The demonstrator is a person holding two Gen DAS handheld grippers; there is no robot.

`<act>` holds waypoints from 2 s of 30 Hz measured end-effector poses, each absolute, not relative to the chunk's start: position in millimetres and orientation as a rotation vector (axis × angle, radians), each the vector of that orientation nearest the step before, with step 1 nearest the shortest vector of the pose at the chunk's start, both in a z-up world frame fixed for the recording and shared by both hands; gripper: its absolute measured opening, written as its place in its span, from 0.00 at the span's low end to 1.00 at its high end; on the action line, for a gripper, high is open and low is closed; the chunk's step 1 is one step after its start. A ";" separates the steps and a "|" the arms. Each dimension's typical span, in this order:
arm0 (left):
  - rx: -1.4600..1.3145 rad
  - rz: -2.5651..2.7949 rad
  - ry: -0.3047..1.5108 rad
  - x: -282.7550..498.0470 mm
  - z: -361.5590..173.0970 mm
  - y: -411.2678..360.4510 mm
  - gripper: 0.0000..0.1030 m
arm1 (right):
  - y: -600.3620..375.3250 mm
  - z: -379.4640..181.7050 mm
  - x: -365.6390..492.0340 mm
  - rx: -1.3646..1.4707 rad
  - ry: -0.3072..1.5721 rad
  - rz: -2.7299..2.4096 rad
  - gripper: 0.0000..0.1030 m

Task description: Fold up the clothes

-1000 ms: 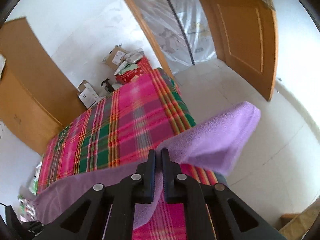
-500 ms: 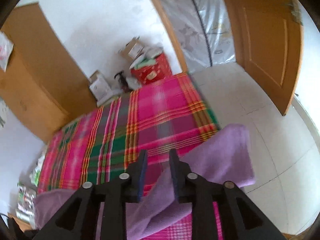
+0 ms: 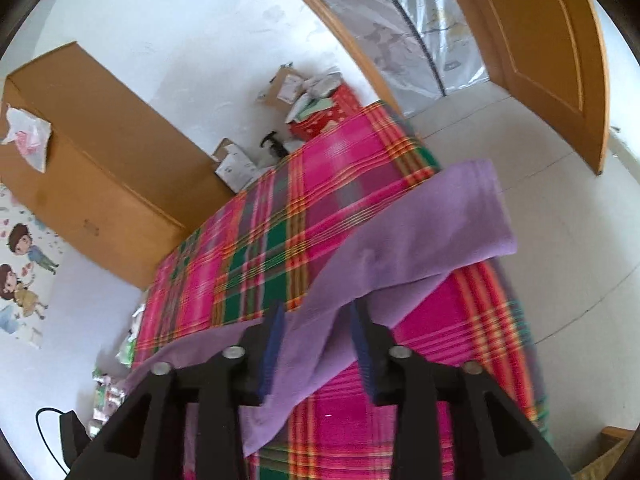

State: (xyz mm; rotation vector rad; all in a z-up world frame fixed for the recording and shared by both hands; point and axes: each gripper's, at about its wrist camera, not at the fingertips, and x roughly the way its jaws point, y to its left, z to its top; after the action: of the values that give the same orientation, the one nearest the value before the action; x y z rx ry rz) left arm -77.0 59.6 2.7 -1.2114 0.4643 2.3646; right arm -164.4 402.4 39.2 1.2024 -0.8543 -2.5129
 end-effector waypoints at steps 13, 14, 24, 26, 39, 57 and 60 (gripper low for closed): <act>-1.139 2.288 0.622 -57.9 -5.0 86.1 0.33 | 385.5 17.1 -180.9 1.323 -0.869 -2.504 0.38; -1.129 2.279 0.636 -56.8 -6.6 89.7 0.33 | 384.8 16.6 -182.0 1.325 -0.870 -2.506 0.38; -1.100 2.288 0.639 -68.3 -9.7 110.8 0.34 | 391.1 10.0 -191.3 1.320 -0.952 -2.537 0.37; -1.109 2.288 0.606 -72.4 -9.6 109.7 0.30 | 394.7 8.2 -192.6 1.320 -0.974 -2.548 0.27; -1.056 2.324 0.355 -71.1 23.8 88.2 0.07 | 406.4 38.7 -153.8 1.202 -0.896 -2.725 0.09; -1.142 2.274 0.350 -52.4 10.0 79.7 0.05 | 454.7 36.2 -50.5 0.996 -1.160 -2.978 0.09; -1.142 2.283 0.352 -54.0 9.2 79.6 0.05 | 468.0 35.3 -51.5 1.036 -1.181 -2.981 0.09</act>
State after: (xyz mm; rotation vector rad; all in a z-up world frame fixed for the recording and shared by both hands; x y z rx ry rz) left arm -54.0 79.6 9.2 -1.1422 0.3516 2.2828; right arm -51.5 468.0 35.3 1.0363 -1.1809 -2.9812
